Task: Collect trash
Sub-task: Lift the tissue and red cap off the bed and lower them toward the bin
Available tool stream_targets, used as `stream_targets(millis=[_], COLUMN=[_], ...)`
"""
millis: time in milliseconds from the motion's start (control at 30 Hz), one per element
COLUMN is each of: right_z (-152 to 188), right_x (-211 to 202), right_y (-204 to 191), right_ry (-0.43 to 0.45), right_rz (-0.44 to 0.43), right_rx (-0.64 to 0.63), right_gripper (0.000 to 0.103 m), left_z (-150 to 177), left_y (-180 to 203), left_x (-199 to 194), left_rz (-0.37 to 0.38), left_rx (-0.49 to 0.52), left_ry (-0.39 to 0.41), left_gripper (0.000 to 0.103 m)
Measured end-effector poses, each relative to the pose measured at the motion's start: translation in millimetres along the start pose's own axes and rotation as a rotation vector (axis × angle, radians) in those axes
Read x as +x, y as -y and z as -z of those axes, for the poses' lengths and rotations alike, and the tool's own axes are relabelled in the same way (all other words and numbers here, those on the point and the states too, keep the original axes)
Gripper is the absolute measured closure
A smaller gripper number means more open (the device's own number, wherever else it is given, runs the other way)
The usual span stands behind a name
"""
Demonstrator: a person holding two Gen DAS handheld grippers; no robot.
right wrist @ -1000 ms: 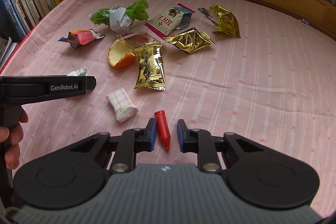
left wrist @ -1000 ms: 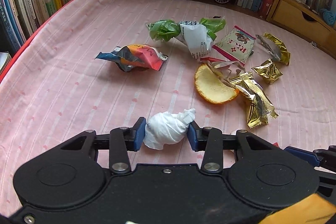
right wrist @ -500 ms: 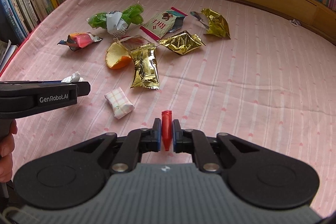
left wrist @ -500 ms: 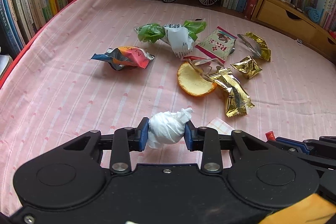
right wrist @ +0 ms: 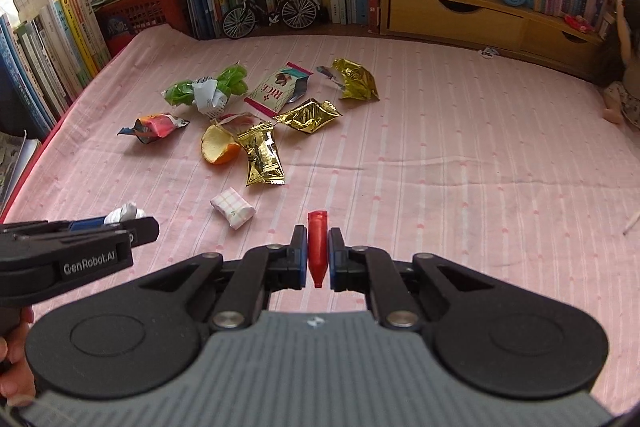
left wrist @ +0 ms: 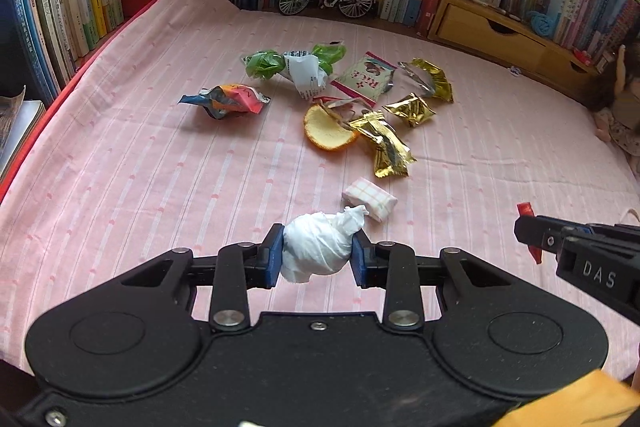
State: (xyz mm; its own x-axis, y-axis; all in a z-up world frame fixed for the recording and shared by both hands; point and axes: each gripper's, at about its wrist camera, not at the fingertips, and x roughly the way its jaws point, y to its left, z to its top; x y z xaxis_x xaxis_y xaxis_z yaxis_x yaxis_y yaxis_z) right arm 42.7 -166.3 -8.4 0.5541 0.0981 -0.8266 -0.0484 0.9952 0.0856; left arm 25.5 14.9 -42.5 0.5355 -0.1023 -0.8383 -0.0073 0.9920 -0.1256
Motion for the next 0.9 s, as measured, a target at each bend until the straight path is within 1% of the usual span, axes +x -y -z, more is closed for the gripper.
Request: stream_targets(millis=[133, 267, 333, 433, 633, 700, 767, 900], right_z=[18, 47, 64, 87, 126, 137, 147, 172], right_x=[-33, -62, -72, -81, -98, -104, -111, -120], right_y=[-4, -13, -17, -24, -33, -34, -34, -34], right_ry=[0.022, 0.049, 0.045, 0.019, -0.009, -0.014, -0.013, -0.017], right_rz=[0.031, 0.072, 0.083, 0.092, 0.084, 0.078, 0.066, 0.022], right_rx=[0.064, 0.09, 0.108, 0.118, 0.138, 0.138, 0.137, 0.126], right_gripper=[0.089, 0.089, 0.089, 0.089, 0.089, 0.089, 0.089, 0.089], left_z=[22, 52, 69, 93, 133, 145, 158, 185], left_y=[-4, -9, -12, -19, -28, -29, -29, -30], left_x=[-34, -56, -63, -70, -83, -89, -95, -110], left_rz=[0.048, 0.095, 0.096, 0.109, 0.101, 0.095, 0.084, 0.058], left_rx=[0.014, 0.063, 0.081, 0.074, 0.061, 0.063, 0.062, 0.025], left_ry=[-0.001, -0.009, -0.025, -0.053, -0.085, -0.081, -0.075, -0.074], left_gripper=[0.072, 0.072, 0.072, 0.072, 0.072, 0.072, 0.071, 0.071])
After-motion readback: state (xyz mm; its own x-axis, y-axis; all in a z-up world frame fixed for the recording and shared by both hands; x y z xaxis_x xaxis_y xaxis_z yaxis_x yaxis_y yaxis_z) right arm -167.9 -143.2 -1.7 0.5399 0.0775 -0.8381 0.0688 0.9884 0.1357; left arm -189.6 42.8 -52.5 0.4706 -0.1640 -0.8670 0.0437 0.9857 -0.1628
